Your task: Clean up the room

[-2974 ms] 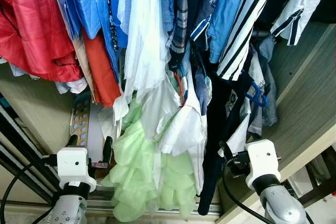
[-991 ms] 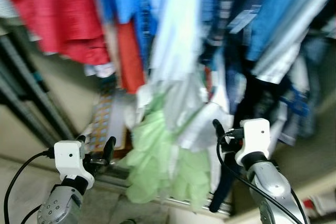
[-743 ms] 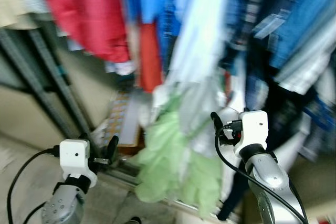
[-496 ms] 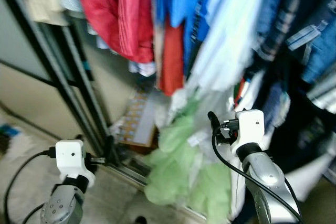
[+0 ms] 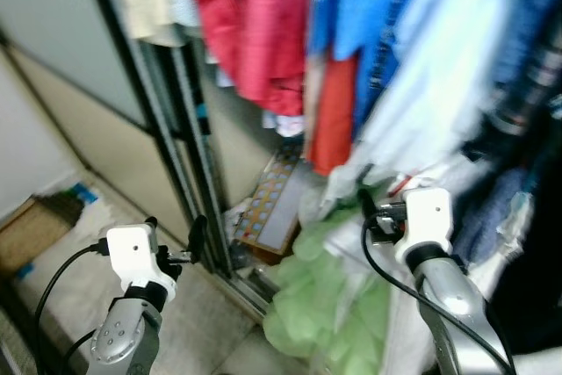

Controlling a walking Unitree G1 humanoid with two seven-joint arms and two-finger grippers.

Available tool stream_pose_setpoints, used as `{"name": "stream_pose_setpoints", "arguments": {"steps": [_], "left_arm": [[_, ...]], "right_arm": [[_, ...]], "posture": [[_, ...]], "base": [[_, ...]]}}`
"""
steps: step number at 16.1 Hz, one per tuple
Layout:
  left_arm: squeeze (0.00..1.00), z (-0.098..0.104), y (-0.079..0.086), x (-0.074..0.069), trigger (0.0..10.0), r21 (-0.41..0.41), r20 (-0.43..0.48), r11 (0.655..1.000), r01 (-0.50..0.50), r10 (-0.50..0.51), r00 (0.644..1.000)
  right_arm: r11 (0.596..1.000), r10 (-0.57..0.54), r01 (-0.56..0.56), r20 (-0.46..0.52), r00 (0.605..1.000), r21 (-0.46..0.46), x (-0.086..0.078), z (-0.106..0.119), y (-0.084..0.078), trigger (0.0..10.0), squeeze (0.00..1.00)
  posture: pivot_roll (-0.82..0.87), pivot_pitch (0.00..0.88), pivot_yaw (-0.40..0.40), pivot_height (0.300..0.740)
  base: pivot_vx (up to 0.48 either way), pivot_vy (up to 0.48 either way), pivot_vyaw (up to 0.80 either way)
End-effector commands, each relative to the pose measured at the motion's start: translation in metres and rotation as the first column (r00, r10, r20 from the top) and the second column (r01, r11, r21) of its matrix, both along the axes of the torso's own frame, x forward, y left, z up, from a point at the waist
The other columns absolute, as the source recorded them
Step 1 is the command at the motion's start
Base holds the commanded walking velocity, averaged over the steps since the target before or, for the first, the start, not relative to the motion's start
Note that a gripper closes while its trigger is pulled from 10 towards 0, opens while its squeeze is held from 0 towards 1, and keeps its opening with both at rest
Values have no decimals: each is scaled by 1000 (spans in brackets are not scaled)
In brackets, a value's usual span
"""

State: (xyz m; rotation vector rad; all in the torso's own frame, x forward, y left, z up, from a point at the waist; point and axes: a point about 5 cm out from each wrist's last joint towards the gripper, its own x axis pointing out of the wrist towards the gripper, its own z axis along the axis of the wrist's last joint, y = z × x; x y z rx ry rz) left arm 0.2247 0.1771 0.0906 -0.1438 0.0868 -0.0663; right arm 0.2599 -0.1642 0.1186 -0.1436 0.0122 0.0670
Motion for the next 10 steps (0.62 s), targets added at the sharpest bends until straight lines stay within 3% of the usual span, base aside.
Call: {"name": "stream_pose_setpoints", "arguments": {"steps": [1,2,3,5,7,8,10], "left_arm": [[0,-3,-1,-3,10000,23,-21,999,34,-34,999],[0,-3,-3,-3,10000,26,-21,999,46,-45,999],[0,-3,-4,-2,10000,23,-21,999,48,-48,999],[0,-2,-4,0,10000,17,-18,998,56,-56,998],[0,-2,-6,2,10000,19,-14,997,74,-73,997],[0,-3,-11,3,10000,28,-15,994,106,-105,994],[0,-8,-14,3,10000,28,-46,992,122,-121,992]], "right_arm": [[999,-28,27,-12,1000,-44,-14,-2,-2,10000,0],[997,-44,42,-25,999,-66,-20,-5,-6,10000,0],[990,-64,58,-41,997,-127,-38,-9,-16,10000,0],[970,-63,58,-14,998,-237,-60,-4,-30,10000,0],[959,-21,22,6,1000,-284,-73,0,-31,10000,0],[958,-2,-9,-38,999,-286,-83,-6,-29,10000,0],[987,-60,22,-231,971,-160,-94,-36,-33,10000,0]], "posture": [[22,73,-33,740],[22,73,-33,740],[15,74,-33,740],[0,79,-29,740],[-12,80,-24,740],[-17,78,-21,740],[-19,74,-16,740]], "base": [[0,0,0],[0,0,0],[0,0,0],[0,0,0],[0,0,0],[0,0,0],[0,0,0]]}}
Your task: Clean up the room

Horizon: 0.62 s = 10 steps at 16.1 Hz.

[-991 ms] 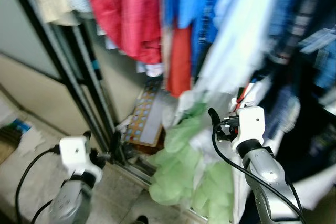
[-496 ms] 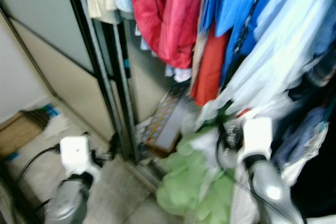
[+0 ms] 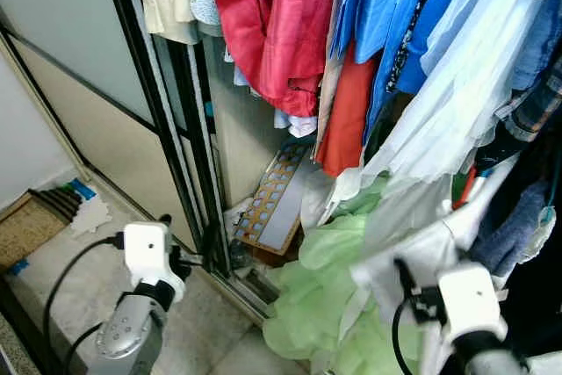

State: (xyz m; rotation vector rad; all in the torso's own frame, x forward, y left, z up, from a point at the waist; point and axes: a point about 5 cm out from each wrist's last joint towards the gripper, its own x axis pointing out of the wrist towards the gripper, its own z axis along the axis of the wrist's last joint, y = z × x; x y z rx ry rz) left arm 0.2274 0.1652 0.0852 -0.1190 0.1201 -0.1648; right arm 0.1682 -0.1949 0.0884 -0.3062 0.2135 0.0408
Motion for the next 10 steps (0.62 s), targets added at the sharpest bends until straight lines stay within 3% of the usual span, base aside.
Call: {"name": "stream_pose_setpoints", "arguments": {"steps": [1,2,6,8,10], "left_arm": [[0,-6,-3,0,10000,17,-42,1000,26,-25,999],[0,-9,-2,0,10000,35,-57,999,35,-33,998],[0,-13,2,2,10000,72,-84,997,38,-32,996],[0,-15,0,5,10000,74,-90,997,31,-24,996],[0,-16,-4,5,10000,83,-95,996,37,-29,995]], "right_arm": [[994,-66,78,-150,986,77,-8,-23,-7,10000,0],[979,-77,121,-251,965,164,-11,-38,-8,10000,0],[971,-16,111,-406,914,213,-16,-56,-7,10000,0],[949,219,-140,-269,938,284,13,-43,18,10000,0],[901,381,-310,-214,899,303,36,-33,42,10000,0]], "posture": [[-17,71,-13,740],[-15,67,-9,740],[-12,63,-13,740],[-19,64,-10,740],[-19,61,-5,740]], "base": [[0,0,0],[0,0,0],[0,0,0],[0,0,0],[0,0,0]]}}
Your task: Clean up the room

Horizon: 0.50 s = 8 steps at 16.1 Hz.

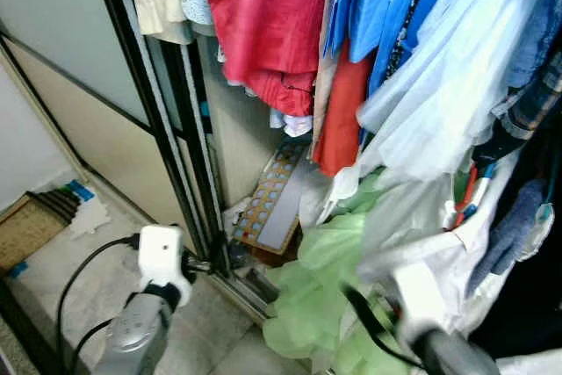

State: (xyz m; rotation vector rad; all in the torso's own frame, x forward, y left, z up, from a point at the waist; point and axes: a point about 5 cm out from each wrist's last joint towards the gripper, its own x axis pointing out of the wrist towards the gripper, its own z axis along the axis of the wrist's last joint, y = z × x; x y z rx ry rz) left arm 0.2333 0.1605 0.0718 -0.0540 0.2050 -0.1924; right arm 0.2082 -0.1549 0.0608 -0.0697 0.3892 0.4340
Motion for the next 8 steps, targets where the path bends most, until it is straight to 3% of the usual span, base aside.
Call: {"name": "stream_pose_setpoints", "arguments": {"steps": [1,2,3,6,8], "left_arm": [[0,-3,1,0,10000,24,-21,1000,-5,6,1000],[0,-3,0,0,10000,28,-22,1000,-8,8,1000],[0,-3,3,1,10000,40,-23,999,-19,20,1000],[0,-6,12,0,10000,66,-34,994,-88,91,995],[0,-8,10,-1,10000,41,-54,993,-111,113,992]], "right_arm": [[995,100,-99,26,995,-12,8,4,14,10000,0],[993,120,-121,58,991,7,16,11,21,10000,0],[990,132,-136,102,986,31,25,21,30,10000,0],[981,172,-181,120,978,72,27,33,39,10000,0],[979,186,-195,132,974,55,29,33,38,10000,0]], "posture": [[-11,57,-5,740],[-4,55,-11,740],[2,55,-15,740],[11,61,-30,740],[9,63,-34,740]], "base": [[0,0,0],[0,0,0],[0,0,794],[0,0,794],[0,0,794]]}}
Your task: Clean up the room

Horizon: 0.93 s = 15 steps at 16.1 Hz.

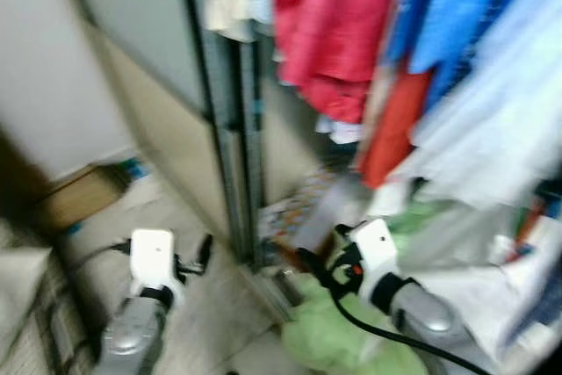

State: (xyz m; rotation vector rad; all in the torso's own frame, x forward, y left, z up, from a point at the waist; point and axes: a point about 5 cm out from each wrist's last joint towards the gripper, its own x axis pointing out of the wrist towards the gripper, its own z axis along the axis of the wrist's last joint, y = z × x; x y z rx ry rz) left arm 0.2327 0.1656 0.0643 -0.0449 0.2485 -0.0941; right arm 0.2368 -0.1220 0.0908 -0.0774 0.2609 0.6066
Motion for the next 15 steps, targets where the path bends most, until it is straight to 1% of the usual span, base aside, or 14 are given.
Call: {"name": "stream_pose_setpoints", "arguments": {"steps": [1,2,3,4,5,6,7,8,9,10,11,12,14,15], "left_arm": [[0,-1,3,-1,10000,16,-10,1000,-14,14,1000],[0,0,1,-1,10000,15,-6,1000,-13,13,1000],[0,0,1,-1,10000,14,0,1000,-20,20,1000],[0,0,3,-1,10000,1,5,998,-59,59,998],[0,0,4,-2,10000,-8,8,997,-81,81,997],[0,3,5,-3,10000,-18,31,995,-98,99,995],[0,4,5,-5,10000,-21,43,995,-102,103,994],[0,5,6,-7,10000,-20,48,994,-109,110,993],[0,4,8,-14,10000,-8,51,994,-112,112,992],[0,5,13,-19,10000,20,60,994,-109,108,992],[0,6,18,-23,10000,28,67,993,-119,117,991],[0,6,25,-27,10000,38,72,990,-137,134,988],[0,8,28,-26,10000,33,85,988,-151,148,985],[0,9,25,-23,10000,17,91,990,-142,140,986]], "right_arm": [[1000,10,-10,24,1000,6,2,3,3,10000,0],[1000,-31,31,43,999,8,4,7,-2,10000,0],[999,-45,45,40,998,3,3,6,-5,10000,0],[998,-27,30,49,998,-47,-1,-1,-8,10000,0],[998,-30,33,50,998,-52,-2,-4,-9,10000,0],[997,-64,66,61,996,-35,-3,-4,-10,10000,0],[996,-85,88,85,993,-34,-1,-3,-11,10000,0],[988,-133,142,146,980,-53,4,1,-14,10000,0],[965,-246,261,228,942,-36,13,9,-24,10000,0],[939,-323,343,262,909,-32,16,14,-34,10000,0],[914,-386,406,278,880,-16,16,16,-43,10000,0],[887,-435,462,300,849,-23,14,18,-51,10000,0],[872,-465,489,303,832,-1,13,17,-53,10000,0],[881,-452,472,305,838,7,14,17,-50,10000,0]], "posture": [[8,63,-35,740],[7,64,-37,740],[8,62,-37,740],[5,59,-34,740],[6,55,-31,740],[6,50,-30,740],[6,47,-28,740],[8,38,-23,740],[13,33,-20,740],[16,29,-17,740],[22,29,-11,740],[26,35,-6,740],[18,49,-8,740],[16,54,-13,740]], "base": [[0,0,794],[0,0,794],[0,0,788],[0,0,794],[0,0,794],[0,0,794],[0,0,0],[0,0,0],[0,0,0],[0,0,0],[0,0,0],[0,0,0],[0,0,0],[0,0,0]]}}
